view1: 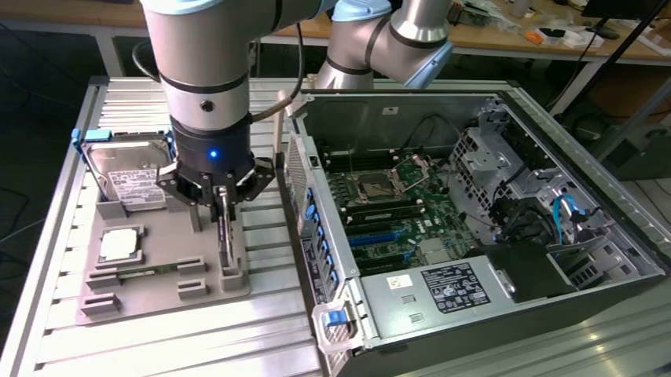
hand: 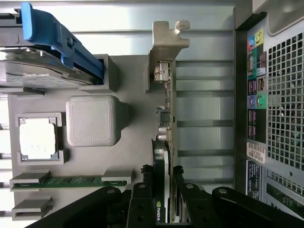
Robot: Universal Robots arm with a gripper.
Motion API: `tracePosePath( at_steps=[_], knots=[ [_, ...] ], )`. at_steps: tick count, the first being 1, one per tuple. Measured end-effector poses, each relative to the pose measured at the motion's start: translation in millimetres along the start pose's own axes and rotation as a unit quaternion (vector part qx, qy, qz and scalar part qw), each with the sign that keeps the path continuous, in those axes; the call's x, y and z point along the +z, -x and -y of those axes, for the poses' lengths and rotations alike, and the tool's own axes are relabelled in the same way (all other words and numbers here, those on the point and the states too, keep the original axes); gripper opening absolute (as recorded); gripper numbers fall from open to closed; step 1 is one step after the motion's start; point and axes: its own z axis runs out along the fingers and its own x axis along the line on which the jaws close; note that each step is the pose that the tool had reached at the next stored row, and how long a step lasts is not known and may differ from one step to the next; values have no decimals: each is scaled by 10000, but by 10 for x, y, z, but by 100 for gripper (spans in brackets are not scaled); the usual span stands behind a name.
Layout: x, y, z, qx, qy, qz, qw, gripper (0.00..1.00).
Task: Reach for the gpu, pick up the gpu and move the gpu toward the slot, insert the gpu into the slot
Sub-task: 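Pick up the gpu and move the gpu toward the slot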
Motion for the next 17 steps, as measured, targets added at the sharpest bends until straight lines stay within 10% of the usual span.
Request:
tracePosePath(
  at_steps=[17],
  knots=[
    [-367,5,-7,0,0,0,10000,27]
  ],
)
